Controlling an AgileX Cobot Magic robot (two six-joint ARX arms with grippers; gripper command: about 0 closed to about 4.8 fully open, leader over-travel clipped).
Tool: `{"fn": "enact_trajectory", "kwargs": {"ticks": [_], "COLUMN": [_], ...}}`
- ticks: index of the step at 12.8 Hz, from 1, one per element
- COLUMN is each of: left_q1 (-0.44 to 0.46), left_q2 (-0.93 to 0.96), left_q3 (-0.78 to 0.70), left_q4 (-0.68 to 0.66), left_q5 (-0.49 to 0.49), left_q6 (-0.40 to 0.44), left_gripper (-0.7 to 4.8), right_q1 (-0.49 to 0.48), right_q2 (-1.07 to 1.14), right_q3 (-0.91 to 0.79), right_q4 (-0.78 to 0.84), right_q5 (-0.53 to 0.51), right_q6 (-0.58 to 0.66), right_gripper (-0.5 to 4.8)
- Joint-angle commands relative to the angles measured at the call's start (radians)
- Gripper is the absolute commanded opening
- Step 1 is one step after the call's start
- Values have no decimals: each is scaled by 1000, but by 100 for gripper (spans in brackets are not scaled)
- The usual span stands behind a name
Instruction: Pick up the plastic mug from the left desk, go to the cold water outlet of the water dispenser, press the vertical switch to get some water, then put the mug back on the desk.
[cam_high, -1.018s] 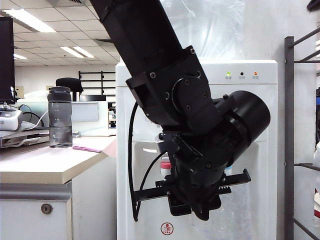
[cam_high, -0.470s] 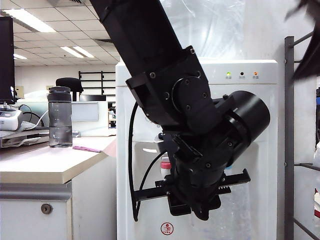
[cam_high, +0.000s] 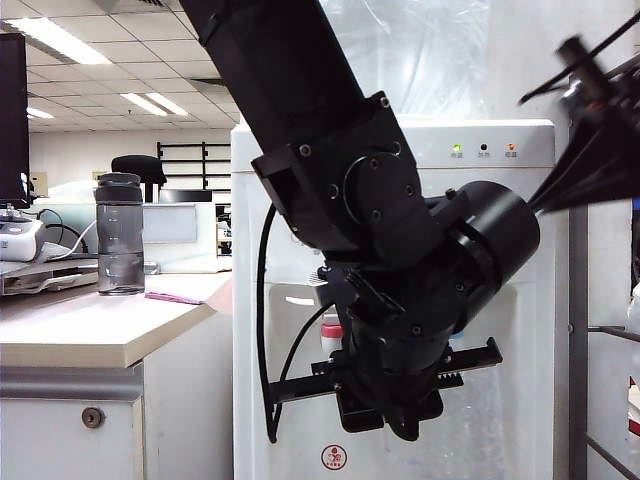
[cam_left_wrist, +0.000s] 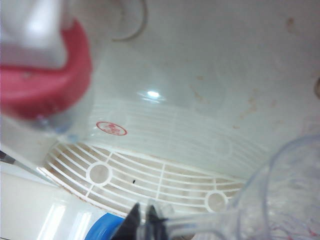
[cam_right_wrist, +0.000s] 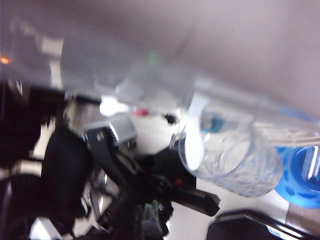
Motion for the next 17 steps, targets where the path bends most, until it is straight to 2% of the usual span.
{"fn": "enact_trajectory", "kwargs": {"ticks": [1,4,6,9,11,15,17], "left_q1": [-2,-2,-2,-2,-2,-2,-2], "left_q2": [-8,-8,-8,-8,-8,-8,-8], "left_q3": [5,5,5,5,6,5,5], "left_q4": [16,16,17,17,18,17,16], "left_q5": [-10,-5,-3,-3,-3,-3,-3], "left_q6": [-6,-4,1,3,7,10,11], "left_gripper": [-6,-5,-6,-6,-6,-5,-6], "right_q1": [50,95,114,117,121,121,121], "right_q2": [22,23,26,47,45,45,45], "right_q3": [2,-36,-69,-79,-79,-79,-79], "right_q4": [22,101,161,161,174,214,222], "right_q5": [-44,-43,-21,26,20,34,42], "right_q6": [-127,-219,-207,-111,-147,-451,-674], "right_gripper": [-6,-6,-6,-6,-5,-6,-4]}}
